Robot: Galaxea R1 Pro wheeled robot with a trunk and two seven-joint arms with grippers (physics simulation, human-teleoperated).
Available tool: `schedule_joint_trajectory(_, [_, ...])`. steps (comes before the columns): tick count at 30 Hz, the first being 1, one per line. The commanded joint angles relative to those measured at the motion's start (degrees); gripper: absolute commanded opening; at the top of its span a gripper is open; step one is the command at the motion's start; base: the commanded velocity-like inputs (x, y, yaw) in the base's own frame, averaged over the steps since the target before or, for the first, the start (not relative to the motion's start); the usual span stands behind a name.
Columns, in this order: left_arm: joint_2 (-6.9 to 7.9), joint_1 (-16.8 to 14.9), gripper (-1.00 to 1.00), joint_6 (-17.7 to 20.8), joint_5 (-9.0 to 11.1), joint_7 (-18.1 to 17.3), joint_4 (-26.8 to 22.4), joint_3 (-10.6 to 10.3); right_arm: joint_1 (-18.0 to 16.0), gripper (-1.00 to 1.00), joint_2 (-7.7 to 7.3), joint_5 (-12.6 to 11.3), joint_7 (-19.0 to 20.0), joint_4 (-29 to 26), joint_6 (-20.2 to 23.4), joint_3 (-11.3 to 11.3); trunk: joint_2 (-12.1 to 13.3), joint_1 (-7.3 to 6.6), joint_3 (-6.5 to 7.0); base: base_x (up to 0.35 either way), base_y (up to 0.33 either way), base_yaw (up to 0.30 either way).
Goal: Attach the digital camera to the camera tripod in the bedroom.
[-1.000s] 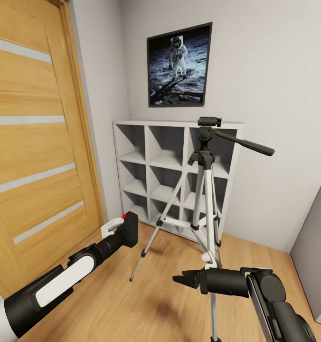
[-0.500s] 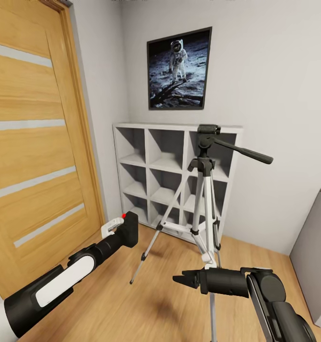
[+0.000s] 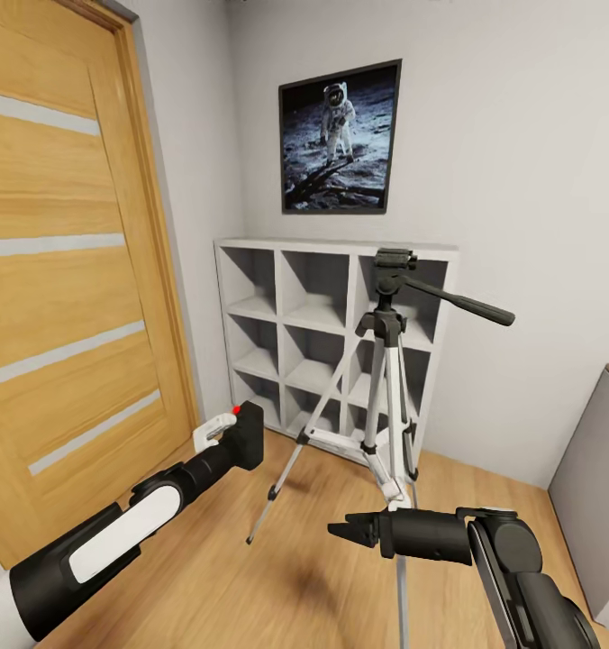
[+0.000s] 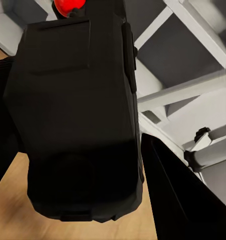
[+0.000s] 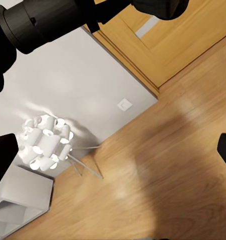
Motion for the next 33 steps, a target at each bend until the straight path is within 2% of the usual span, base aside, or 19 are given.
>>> schedule_joint_trajectory(1, [-0.43,-0.08,-1.00,0.21,-0.09,0.44,0.01,0.00,-0.05,1.00,0.00,0.46,0.44,0.03,0.44,-0.25,0.38,-0.23,0.12,0.000,0.000,0.000])
schedule_joint_trajectory(5, [-0.76,-0.08,-1.00,0.20,-0.03,0.41,1.78,-0.01,-0.05,1.00,-0.33,0.25,0.31,0.30,0.44,-0.70,1.98,-1.11,0.84,0.000,0.000,0.000])
schedule_joint_trajectory(7, [-1.30,-0.08,-1.00,0.64,-0.01,0.35,6.48,-0.02,-0.05,1.00,-0.87,1.09,-2.04,2.19,0.44,-1.35,2.79,-1.55,1.20,0.000,0.000,0.000])
schedule_joint_trajectory(9, [-1.39,-0.08,-1.00,1.52,0.08,0.32,7.55,0.04,-0.05,1.00,-1.30,2.01,-3.56,3.93,0.44,-1.60,3.59,-1.99,1.56,0.000,0.000,0.000])
schedule_joint_trajectory(10, [-1.34,-0.08,-1.00,2.82,0.24,0.28,8.12,0.07,-0.05,1.00,-1.99,3.00,-5.19,6.16,0.44,-1.96,3.99,-2.21,1.74,0.000,0.000,0.000])
schedule_joint_trajectory(11, [-1.35,-0.08,-1.00,4.95,0.51,0.32,8.75,0.09,-0.05,1.00,-3.55,5.03,-8.33,12.35,-0.74,-3.20,4.39,-2.43,1.91,0.000,0.000,0.000])
schedule_joint_trajectory(13, [-1.56,-0.08,-1.00,5.69,0.70,0.40,9.12,0.05,-0.05,1.00,-4.76,6.13,-10.27,18.10,-3.09,-4.61,5.19,-2.86,2.27,0.000,0.000,0.000])
schedule_joint_trajectory(14, [-1.73,-0.08,-1.00,6.06,1.17,0.43,9.39,-0.01,-0.05,1.00,-6.31,6.86,-12.00,24.89,-7.91,-7.51,5.59,-3.08,2.45,0.000,0.000,0.000])
schedule_joint_trajectory(15, [-1.99,-0.09,-1.00,6.24,2.56,0.50,9.99,-0.66,-0.07,1.00,-7.51,7.13,-12.61,28.47,-11.57,-10.44,5.99,-3.30,2.63,0.000,0.000,0.000])
schedule_joint_trajectory(18, [-2.14,0.21,-1.00,6.18,4.81,0.54,11.25,-3.33,-0.06,1.00,-9.74,7.31,-12.93,31.00,-14.41,-14.03,7.20,-3.96,3.17,0.000,0.000,0.000])
schedule_joint_trajectory(19, [-2.09,0.30,-1.00,6.09,6.13,0.56,12.18,-5.04,-0.05,1.00,-10.94,7.32,-12.95,31.68,-15.13,-15.26,7.60,-4.18,3.35,0.000,0.000,0.000])
schedule_joint_trajectory(20, [-2.06,0.33,-1.00,6.04,6.84,0.56,12.79,-5.87,-0.05,1.00,-11.51,7.32,-12.96,31.93,-15.37,-15.71,8.00,-4.40,3.53,0.000,0.000,0.000])
schedule_joint_trajectory(22, [-2.00,0.40,-1.00,5.71,10.01,0.50,16.18,-8.86,-0.05,1.00,-13.39,7.30,-12.98,32.83,-15.98,-16.76,8.80,-4.84,3.89,0.000,0.000,0.000])
schedule_joint_trajectory(23, [-1.99,0.43,-1.00,5.55,10.87,0.46,17.20,-9.58,-0.05,1.00,-13.72,7.30,-12.98,33.16,-16.07,-16.92,9.20,-5.06,4.07,0.000,0.000,0.000])
schedule_joint_trajectory(25, [-2.04,0.61,-1.00,4.06,14.73,0.23,22.18,-13.38,-0.05,1.00,-14.87,7.35,-13.14,35.91,-16.58,-17.41,10.00,-5.50,4.43,0.000,0.000,0.000])
schedule_joint_trajectory(26, [-2.04,0.65,-1.00,3.49,15.77,0.16,23.99,-14.77,-0.05,1.00,-15.41,7.60,-13.28,37.50,-16.75,-17.53,10.41,-5.72,4.61,0.000,0.000,0.000])
schedule_joint_trajectory(29, [-2.19,0.71,-1.00,2.66,17.07,0.05,28.33,-17.05,-0.05,1.00,-16.78,8.93,-13.82,41.07,-17.10,-17.79,11.61,-6.38,5.15,0.000,0.000,0.000])
schedule_joint_trajectory(33, [-2.40,0.95,-1.00,2.30,17.32,-0.09,33.68,-18.07,-0.05,1.00,-17.82,9.75,-14.12,42.80,-17.24,-17.89,13.21,-7.26,5.86,0.000,0.000,0.000])
